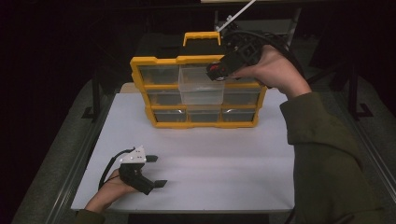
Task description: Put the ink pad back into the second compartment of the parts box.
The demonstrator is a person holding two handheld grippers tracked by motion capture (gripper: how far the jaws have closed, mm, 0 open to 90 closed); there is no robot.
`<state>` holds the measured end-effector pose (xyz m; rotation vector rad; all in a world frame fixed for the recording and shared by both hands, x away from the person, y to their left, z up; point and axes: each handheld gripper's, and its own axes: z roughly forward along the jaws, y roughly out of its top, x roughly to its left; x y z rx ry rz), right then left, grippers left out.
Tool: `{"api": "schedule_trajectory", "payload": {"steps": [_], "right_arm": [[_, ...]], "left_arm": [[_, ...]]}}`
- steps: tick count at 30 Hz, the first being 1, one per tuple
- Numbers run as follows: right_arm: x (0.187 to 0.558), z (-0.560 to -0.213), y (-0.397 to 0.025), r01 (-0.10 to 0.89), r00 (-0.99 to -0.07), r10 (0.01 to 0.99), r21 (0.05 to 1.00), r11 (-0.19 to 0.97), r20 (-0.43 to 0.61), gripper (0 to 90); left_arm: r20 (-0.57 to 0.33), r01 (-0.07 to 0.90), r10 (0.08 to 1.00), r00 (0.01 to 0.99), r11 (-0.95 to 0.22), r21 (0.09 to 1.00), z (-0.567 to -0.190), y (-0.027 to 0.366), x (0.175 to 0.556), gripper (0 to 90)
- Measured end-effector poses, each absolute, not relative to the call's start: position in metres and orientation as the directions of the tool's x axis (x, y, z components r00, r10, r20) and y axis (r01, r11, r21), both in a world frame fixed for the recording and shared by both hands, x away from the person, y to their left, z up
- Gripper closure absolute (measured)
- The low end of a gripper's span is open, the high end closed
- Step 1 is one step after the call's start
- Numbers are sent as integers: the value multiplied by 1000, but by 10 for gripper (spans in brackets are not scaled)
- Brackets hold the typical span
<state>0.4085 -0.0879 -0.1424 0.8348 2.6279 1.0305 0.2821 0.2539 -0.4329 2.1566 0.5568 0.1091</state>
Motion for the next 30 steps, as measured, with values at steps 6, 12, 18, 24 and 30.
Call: {"api": "schedule_trajectory", "payload": {"steps": [6, 12, 18, 24, 30], "right_arm": [[416, -147, -76, 438, -821, 570, 670, 599, 27, 286], [423, -153, -69, 459, -815, 578, 664, 591, 49, 285], [426, -157, -66, 462, -807, 588, 679, 571, 54, 248], [421, -154, -73, 454, -810, 584, 685, 570, 51, 241], [411, -152, -90, 454, -801, 597, 693, 560, 42, 240]], "left_arm": [[-122, 351, 427, 896, -512, 784, -433, 254, 282, 0], [-122, 350, 425, 897, -515, 782, -434, 254, 282, 0], [-121, 348, 421, 899, -518, 781, -434, 254, 282, 0], [-125, 353, 426, 896, -512, 783, -433, 253, 281, 0], [-121, 353, 429, 895, -519, 779, -434, 252, 282, 0]]}}
